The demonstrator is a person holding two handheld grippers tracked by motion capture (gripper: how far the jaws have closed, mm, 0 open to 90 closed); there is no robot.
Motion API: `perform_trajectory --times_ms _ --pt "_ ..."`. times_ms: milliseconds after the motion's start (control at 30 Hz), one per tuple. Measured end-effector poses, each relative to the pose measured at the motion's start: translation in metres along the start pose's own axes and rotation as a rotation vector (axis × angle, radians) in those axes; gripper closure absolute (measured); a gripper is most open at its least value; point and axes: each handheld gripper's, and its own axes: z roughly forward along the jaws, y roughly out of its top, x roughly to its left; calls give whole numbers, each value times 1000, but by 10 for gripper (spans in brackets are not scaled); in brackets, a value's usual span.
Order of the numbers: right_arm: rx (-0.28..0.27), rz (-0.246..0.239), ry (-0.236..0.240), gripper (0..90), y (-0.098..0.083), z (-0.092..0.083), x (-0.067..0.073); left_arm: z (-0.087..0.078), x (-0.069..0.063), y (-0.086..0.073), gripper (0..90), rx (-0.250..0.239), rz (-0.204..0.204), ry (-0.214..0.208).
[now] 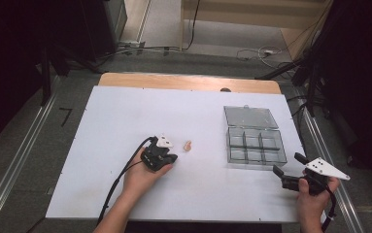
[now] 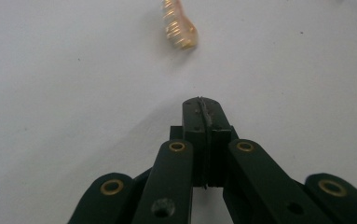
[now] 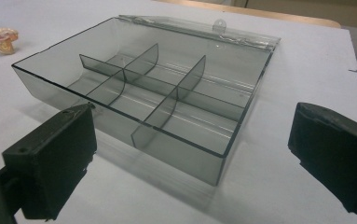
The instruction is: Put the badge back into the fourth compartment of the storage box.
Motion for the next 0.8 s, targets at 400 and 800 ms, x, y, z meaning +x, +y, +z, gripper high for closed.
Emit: perform_trajectory --times_ms 400,800 --pt "0 0 3 0 0 0 0 -3 20 23 590 -155 -139 14" --pt "0 -1 4 0 0 0 0 29 19 34 612 -59 -100 78"
